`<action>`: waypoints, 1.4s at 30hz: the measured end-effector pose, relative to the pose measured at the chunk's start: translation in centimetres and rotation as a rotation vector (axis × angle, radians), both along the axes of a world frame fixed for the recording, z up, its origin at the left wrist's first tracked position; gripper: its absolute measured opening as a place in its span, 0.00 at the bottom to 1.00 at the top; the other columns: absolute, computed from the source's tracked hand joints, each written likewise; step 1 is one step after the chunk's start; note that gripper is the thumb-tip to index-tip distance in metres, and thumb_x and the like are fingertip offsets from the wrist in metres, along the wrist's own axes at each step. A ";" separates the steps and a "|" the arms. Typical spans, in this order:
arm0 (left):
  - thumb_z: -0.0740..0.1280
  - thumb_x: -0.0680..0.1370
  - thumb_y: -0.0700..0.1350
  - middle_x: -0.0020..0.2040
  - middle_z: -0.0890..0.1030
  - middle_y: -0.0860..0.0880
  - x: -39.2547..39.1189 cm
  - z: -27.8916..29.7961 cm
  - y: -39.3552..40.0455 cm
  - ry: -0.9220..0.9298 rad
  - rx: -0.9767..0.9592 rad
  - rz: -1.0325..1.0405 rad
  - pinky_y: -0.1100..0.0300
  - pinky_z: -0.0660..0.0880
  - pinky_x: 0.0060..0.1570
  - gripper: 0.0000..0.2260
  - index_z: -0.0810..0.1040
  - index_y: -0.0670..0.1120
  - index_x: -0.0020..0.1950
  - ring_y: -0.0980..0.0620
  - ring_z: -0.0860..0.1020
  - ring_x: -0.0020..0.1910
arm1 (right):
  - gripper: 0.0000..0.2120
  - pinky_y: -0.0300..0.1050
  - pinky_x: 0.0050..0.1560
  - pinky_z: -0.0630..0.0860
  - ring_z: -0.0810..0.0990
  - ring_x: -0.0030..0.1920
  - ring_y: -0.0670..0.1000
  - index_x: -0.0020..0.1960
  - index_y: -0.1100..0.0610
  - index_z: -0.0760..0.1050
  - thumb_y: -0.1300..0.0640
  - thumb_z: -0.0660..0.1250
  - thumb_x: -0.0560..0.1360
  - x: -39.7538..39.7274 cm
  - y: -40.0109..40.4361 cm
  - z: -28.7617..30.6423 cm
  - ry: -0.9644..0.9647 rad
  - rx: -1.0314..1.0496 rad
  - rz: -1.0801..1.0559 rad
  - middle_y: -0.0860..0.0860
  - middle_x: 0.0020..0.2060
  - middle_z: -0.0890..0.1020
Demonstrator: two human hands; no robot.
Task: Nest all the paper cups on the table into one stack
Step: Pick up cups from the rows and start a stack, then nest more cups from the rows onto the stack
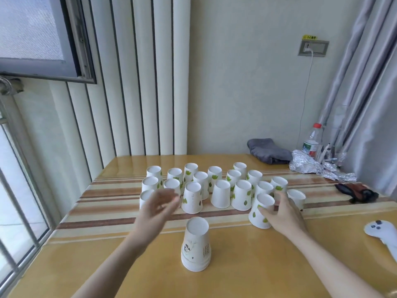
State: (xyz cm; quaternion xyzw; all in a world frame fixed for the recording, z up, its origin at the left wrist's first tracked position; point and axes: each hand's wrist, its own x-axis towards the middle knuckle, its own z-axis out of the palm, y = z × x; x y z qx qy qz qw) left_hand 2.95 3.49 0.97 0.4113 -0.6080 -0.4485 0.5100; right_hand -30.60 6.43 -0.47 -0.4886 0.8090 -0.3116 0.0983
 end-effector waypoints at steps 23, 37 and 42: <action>0.75 0.72 0.54 0.50 0.82 0.52 1.1 3.2 -0.6 -0.086 0.022 0.286 0.51 0.80 0.50 0.16 0.75 0.52 0.55 0.52 0.81 0.50 | 0.17 0.48 0.51 0.71 0.74 0.51 0.52 0.54 0.50 0.71 0.51 0.74 0.70 2.7 -0.1 -3.2 -0.426 -0.255 -0.007 0.51 0.49 0.78; 0.77 0.69 0.47 0.55 0.82 0.55 -2.7 -2.0 4.8 -0.298 0.113 -0.197 0.60 0.77 0.58 0.22 0.74 0.56 0.60 0.55 0.79 0.57 | 0.10 0.46 0.51 0.80 0.82 0.52 0.45 0.55 0.48 0.77 0.52 0.70 0.74 11.1 4.2 5.6 -0.616 -0.432 0.481 0.47 0.50 0.84; 0.79 0.67 0.46 0.59 0.81 0.59 -1.6 -3.3 4.6 -0.324 0.141 -0.268 0.65 0.71 0.64 0.29 0.72 0.59 0.65 0.60 0.77 0.62 | 0.11 0.42 0.52 0.78 0.82 0.52 0.42 0.55 0.48 0.77 0.53 0.71 0.73 13.7 4.4 4.9 -0.590 -0.379 0.583 0.44 0.49 0.85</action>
